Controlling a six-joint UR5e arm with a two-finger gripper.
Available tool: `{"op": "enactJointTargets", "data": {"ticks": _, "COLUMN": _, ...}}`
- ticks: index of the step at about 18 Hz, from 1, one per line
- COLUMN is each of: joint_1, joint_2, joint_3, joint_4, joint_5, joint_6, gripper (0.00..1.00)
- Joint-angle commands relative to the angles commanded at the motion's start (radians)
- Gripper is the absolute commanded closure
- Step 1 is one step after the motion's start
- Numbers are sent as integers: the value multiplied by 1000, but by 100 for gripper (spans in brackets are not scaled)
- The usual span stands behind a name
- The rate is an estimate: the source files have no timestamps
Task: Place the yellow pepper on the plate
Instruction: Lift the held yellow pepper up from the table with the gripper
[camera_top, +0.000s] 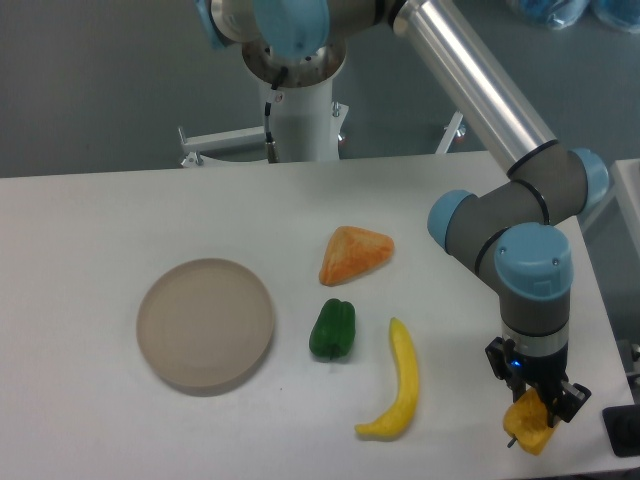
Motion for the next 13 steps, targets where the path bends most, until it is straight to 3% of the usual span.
{"op": "enactJointTargets", "data": {"ticks": 9, "joint_1": -6, "joint_2": 11, "joint_3": -14, "joint_4": 0, "joint_5": -2, "joint_6": -14, "gripper": 60}}
{"op": "enactJointTargets", "data": {"ticks": 13, "joint_1": -9, "joint_2": 63, "joint_3": -41, "joint_4": -12, "joint_5": -8, "joint_6": -37, "gripper": 60}}
